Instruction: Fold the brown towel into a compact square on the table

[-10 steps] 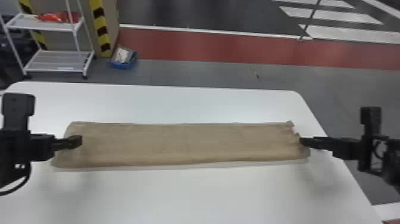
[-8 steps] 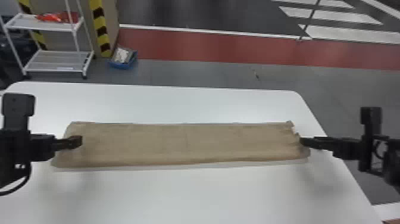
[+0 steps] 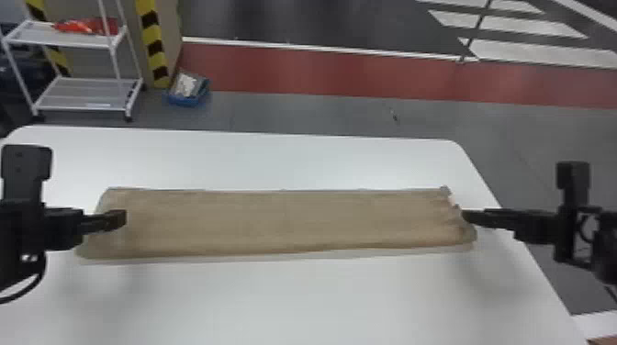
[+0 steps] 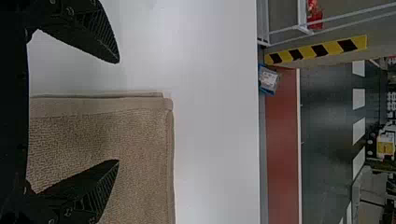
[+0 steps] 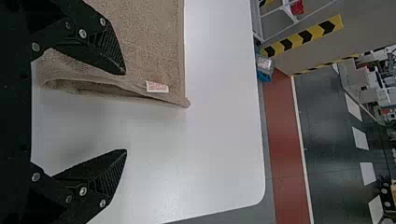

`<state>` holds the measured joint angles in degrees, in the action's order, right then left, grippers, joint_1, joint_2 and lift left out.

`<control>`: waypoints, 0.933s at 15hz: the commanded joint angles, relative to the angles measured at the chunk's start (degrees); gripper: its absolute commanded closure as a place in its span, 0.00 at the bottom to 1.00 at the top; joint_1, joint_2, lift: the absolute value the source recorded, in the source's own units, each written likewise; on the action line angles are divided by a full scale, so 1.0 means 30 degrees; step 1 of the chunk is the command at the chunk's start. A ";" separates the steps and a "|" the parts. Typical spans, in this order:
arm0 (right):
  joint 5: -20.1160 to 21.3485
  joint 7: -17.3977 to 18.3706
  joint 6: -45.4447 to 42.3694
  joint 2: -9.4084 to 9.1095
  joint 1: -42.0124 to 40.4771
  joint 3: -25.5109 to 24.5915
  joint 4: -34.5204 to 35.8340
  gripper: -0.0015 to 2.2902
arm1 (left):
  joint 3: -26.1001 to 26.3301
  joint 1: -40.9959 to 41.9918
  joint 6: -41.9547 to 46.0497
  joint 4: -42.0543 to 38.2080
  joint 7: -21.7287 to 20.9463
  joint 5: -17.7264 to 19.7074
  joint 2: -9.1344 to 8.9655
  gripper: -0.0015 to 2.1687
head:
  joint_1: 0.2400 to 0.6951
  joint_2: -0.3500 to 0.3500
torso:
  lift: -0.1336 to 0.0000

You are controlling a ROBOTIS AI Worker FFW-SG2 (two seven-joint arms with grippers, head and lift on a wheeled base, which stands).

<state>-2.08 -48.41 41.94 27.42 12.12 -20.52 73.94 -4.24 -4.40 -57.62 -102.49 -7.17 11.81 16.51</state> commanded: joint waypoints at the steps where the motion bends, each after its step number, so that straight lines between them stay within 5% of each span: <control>1: -0.0010 -0.0005 0.0130 0.0002 -0.0025 -0.0014 0.0197 0.15 | -0.0052 0.0003 -0.0116 0.0002 -0.0101 0.0106 0.0005 0.06 | 1.00 0.27 | 0.07; 14: -0.0068 -0.0005 0.0130 -0.0057 -0.0142 -0.0190 0.0227 0.15 | 0.0035 -0.0114 0.0001 0.0031 0.0046 0.0018 0.0005 0.07 | 1.00 0.27 | 0.07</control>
<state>-2.21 -48.43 42.33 27.28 11.79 -21.07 74.62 -4.14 -4.76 -57.85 -102.39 -7.04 11.91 16.52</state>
